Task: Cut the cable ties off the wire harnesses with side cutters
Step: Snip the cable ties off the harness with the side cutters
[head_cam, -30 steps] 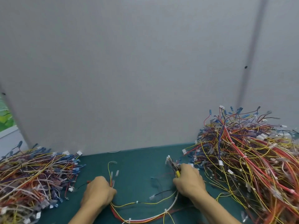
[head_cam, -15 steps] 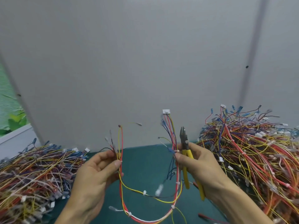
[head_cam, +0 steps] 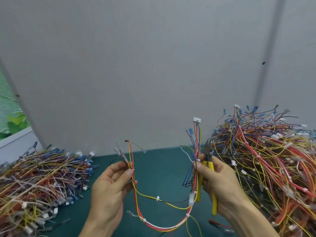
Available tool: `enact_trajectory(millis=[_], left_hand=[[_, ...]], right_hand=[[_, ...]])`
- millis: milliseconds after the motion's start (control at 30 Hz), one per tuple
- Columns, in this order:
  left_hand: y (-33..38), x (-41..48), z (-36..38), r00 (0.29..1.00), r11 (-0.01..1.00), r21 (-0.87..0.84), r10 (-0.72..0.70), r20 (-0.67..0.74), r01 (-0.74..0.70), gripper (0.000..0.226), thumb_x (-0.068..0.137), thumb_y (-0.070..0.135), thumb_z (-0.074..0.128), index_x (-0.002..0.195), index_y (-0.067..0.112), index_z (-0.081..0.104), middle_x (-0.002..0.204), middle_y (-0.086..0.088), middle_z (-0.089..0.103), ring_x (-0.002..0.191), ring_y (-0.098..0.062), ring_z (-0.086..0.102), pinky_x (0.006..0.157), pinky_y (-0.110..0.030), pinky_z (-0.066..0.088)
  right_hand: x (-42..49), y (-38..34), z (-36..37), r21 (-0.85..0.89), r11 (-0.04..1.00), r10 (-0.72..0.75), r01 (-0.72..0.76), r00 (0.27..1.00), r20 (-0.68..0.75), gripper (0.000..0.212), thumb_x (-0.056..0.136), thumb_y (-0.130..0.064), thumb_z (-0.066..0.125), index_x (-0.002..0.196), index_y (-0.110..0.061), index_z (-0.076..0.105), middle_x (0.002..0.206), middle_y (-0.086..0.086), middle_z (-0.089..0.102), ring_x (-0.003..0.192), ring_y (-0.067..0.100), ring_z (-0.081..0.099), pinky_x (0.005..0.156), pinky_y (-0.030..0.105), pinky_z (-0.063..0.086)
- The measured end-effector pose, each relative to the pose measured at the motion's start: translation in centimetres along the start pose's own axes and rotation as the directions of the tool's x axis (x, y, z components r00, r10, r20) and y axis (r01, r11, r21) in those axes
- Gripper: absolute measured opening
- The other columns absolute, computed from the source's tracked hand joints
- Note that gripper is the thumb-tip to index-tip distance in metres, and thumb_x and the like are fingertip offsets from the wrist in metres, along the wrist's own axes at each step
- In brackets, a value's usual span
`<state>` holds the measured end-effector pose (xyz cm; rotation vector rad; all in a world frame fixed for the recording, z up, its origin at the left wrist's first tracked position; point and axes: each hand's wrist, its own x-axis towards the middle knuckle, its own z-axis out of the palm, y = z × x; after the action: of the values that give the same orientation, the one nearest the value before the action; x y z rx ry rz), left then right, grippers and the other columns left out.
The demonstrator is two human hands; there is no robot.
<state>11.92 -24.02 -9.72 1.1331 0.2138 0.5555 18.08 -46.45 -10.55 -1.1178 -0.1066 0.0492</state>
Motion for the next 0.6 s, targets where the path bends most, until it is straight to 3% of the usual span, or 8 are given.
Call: enact_trajectory(millis=[133,267,367,467,600], left_hand=[[0.0,0.4,0.0,0.997,1.0,-0.01,0.024,-0.068,-0.025,0.022,0.083,-0.012,0.058,0.09,0.009,0.061,0.074,-0.001,0.07,0.061,-0.01,0.064,0.054,-0.023,0.057],[0.4,1.1,-0.9,0.962,0.995,-0.047,0.077,-0.263,-0.093,0.025,0.087,-0.011,0.056,0.083,0.013,0.054,0.074,-0.003,0.063,0.065,-0.013,0.06,0.054,-0.02,0.055],[0.4,1.9,-1.8,0.924,0.992,-0.083,0.061,-0.377,-0.099,0.025,0.088,-0.008,0.058,0.081,0.015,0.051,0.079,-0.004,0.059,0.071,-0.013,0.057,0.056,-0.02,0.056],[0.1,2.1,-1.7,0.917,0.99,-0.115,0.028,-0.398,-0.08,0.026,0.087,-0.007,0.059,0.081,0.016,0.051,0.079,-0.003,0.059,0.07,-0.012,0.057,0.057,-0.021,0.057],[0.2,1.8,-1.2,0.939,0.988,-0.148,-0.008,-0.344,-0.046,0.023,0.089,-0.006,0.057,0.082,0.015,0.051,0.079,-0.004,0.058,0.067,-0.012,0.056,0.056,-0.023,0.057]], right_hand=[[0.0,-0.2,0.0,-0.019,0.998,-0.064,0.063,0.996,-0.069,0.02,0.074,-0.003,0.073,0.091,-0.01,0.066,0.078,0.009,0.067,0.077,0.026,0.061,0.08,0.043,0.051],[0.3,-0.7,-0.3,-0.034,0.985,-0.172,0.169,0.954,-0.247,0.018,0.084,0.001,0.068,0.083,-0.016,0.06,0.061,-0.005,0.062,0.067,0.019,0.056,0.065,0.032,0.05],[0.6,-1.2,-0.8,-0.035,0.974,-0.221,0.222,0.917,-0.332,0.019,0.083,-0.001,0.07,0.08,-0.017,0.06,0.056,-0.007,0.059,0.066,0.021,0.055,0.065,0.035,0.05],[0.6,-1.5,-0.6,-0.069,0.971,-0.24,0.23,0.909,-0.34,0.016,0.081,-0.004,0.072,0.079,-0.016,0.062,0.054,-0.008,0.058,0.067,0.021,0.056,0.064,0.034,0.05],[0.0,-3.9,0.0,-0.165,0.943,-0.328,0.289,0.89,-0.317,0.015,0.084,-0.011,0.072,0.076,-0.018,0.062,0.056,-0.008,0.059,0.061,0.015,0.057,0.053,0.029,0.05]])
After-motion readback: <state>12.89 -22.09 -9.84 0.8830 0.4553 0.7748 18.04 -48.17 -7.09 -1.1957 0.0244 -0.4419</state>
